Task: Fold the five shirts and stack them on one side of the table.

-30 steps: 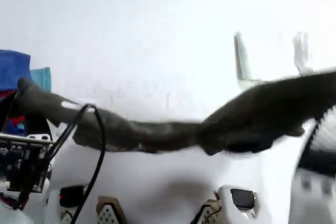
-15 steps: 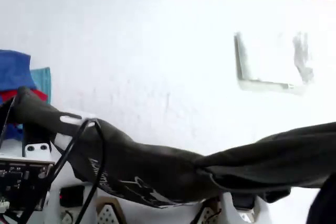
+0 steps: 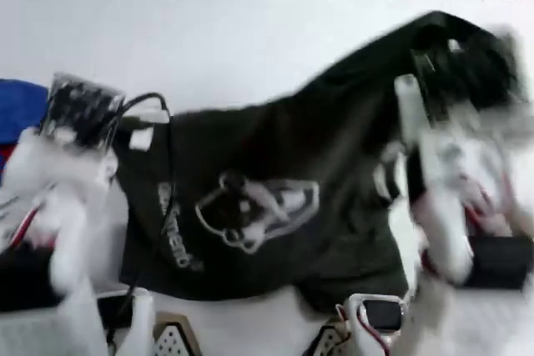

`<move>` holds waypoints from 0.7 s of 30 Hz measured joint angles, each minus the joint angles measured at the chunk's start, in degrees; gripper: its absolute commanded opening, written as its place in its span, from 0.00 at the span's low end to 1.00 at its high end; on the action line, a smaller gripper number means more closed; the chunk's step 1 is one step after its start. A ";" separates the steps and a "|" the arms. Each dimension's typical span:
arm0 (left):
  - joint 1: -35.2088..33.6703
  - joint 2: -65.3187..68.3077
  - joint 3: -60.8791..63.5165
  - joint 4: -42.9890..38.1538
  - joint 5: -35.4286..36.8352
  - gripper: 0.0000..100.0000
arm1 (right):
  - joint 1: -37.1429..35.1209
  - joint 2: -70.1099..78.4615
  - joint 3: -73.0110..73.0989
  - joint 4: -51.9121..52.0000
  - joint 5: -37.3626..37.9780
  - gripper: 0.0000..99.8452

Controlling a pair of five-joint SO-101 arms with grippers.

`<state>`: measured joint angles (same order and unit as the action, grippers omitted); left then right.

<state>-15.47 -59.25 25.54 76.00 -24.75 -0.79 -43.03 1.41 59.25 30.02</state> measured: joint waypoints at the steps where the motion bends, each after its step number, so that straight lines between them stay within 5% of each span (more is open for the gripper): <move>1: 0.35 1.32 2.02 -2.20 0.00 0.02 | -0.18 0.18 4.48 -2.99 0.00 0.02; 10: 0.79 27.60 -5.63 -13.27 0.00 0.02 | -0.18 9.67 15.82 -18.55 -0.18 0.02; 21: 1.49 74.73 -52.92 -4.31 0.00 0.02 | -0.18 45.98 -15.82 -16.79 -0.18 0.02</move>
<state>-13.98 15.47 -27.38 71.69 -24.75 -0.97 2.95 -14.42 42.46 29.85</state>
